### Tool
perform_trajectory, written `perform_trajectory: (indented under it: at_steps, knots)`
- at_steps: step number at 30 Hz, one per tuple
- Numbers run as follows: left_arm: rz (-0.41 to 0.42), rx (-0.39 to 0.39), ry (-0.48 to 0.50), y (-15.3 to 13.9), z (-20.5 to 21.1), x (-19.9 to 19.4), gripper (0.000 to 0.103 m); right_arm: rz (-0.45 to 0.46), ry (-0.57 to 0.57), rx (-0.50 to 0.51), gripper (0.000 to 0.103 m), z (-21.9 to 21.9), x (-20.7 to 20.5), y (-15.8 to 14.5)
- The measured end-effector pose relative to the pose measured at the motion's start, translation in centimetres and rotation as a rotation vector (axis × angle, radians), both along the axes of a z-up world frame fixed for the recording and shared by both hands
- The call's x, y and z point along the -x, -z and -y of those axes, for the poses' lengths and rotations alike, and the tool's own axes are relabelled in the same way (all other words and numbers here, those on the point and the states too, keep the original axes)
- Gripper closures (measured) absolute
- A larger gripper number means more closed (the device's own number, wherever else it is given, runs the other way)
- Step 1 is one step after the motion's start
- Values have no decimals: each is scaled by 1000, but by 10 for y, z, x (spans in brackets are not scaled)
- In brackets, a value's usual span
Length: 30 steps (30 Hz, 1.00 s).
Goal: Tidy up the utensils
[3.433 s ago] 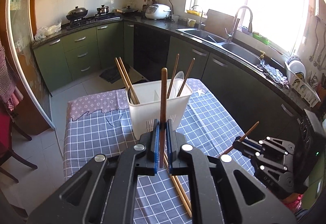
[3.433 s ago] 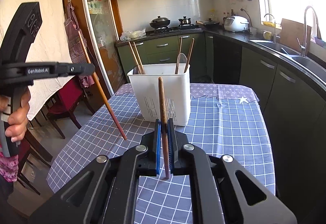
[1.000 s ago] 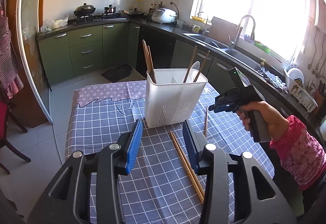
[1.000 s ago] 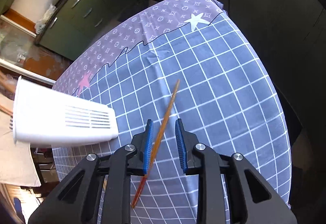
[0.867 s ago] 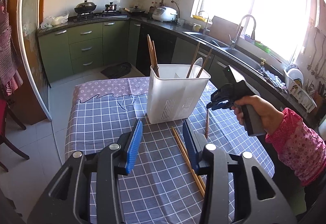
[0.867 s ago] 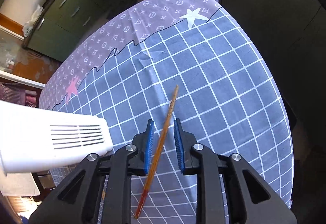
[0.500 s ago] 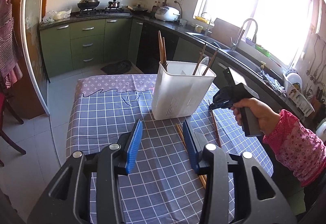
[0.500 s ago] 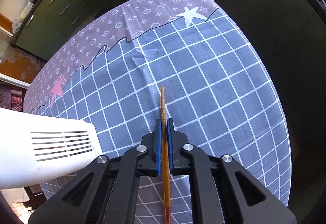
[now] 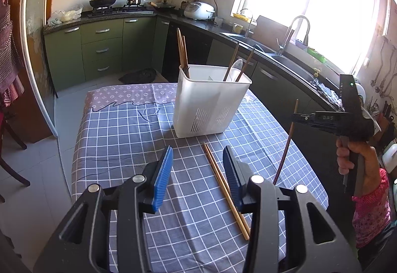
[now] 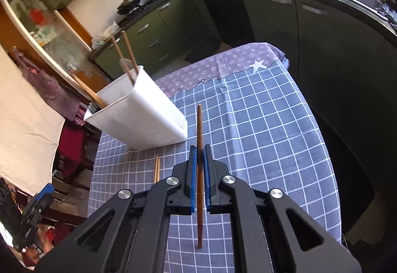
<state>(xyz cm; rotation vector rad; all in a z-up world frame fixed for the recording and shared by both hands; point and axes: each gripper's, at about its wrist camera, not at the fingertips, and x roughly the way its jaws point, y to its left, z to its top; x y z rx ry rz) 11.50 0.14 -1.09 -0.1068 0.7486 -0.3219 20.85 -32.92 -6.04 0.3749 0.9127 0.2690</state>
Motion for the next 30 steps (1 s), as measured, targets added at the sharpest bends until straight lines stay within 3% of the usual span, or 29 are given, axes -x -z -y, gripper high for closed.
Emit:
perform_trajectory:
  at_steps: [10, 16, 24, 28, 30]
  knots:
    - [-9, -26, 2, -4, 12, 4, 63, 167, -85, -14, 97, 0, 52, -44]
    - [-19, -24, 5, -2, 16, 1, 63, 277, -112, -33, 97, -1, 55, -101]
    - [-28, -18, 3, 2, 17, 0, 62, 503, -68, -25, 97, -17, 25, -194]
    - [-29, -12, 3, 3, 17, 3, 60, 582, -19, 30, 97, -35, -7, -211]
    - [-31, -14, 0, 4, 16, 5, 59, 574, -20, 57, 97, -46, -29, -207]
